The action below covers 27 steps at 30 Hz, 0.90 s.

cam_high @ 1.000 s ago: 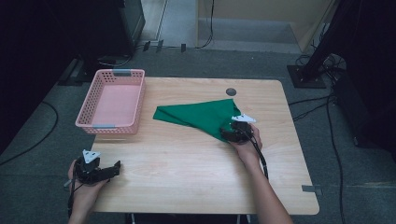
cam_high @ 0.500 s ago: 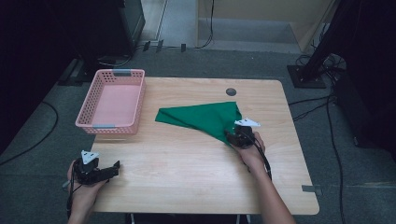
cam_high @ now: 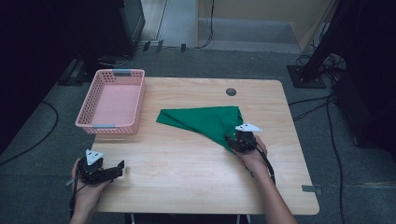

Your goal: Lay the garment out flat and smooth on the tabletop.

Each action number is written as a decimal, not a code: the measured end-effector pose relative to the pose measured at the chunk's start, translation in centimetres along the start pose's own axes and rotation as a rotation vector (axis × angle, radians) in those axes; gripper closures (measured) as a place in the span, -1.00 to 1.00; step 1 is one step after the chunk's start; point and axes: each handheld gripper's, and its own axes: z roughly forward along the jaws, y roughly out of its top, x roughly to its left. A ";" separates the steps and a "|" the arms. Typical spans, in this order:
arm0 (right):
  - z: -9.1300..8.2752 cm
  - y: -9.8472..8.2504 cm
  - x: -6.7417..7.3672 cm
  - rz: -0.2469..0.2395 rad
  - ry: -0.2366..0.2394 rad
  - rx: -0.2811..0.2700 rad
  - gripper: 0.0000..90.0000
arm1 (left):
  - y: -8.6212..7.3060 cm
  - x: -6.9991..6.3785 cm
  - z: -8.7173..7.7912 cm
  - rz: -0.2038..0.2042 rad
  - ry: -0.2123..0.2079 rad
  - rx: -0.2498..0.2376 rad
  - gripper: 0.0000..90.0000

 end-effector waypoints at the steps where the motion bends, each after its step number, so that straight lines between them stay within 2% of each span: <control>1: -0.1 -0.1 0.0 -0.005 0.008 0.001 0.41 | 0.0 -0.1 0.0 0.000 -0.002 0.000 -0.97; 10: -1.1 -0.9 0.0 -0.048 0.079 0.010 0.52 | 0.3 -1.2 -0.1 0.008 -0.033 -0.010 -0.97; 14: -1.3 -1.1 0.0 -0.052 0.093 0.011 0.52 | 0.8 -1.9 -0.2 -0.002 -0.078 -0.029 -0.97; 19: -1.7 -1.4 0.3 -0.054 0.084 0.009 0.49 | 2.0 -3.0 -0.1 -0.011 -0.128 -0.059 -0.97; 27: -2.0 -1.7 0.7 -0.042 0.066 0.007 0.49 | 3.7 -5.2 0.7 0.030 -0.163 -0.073 -0.97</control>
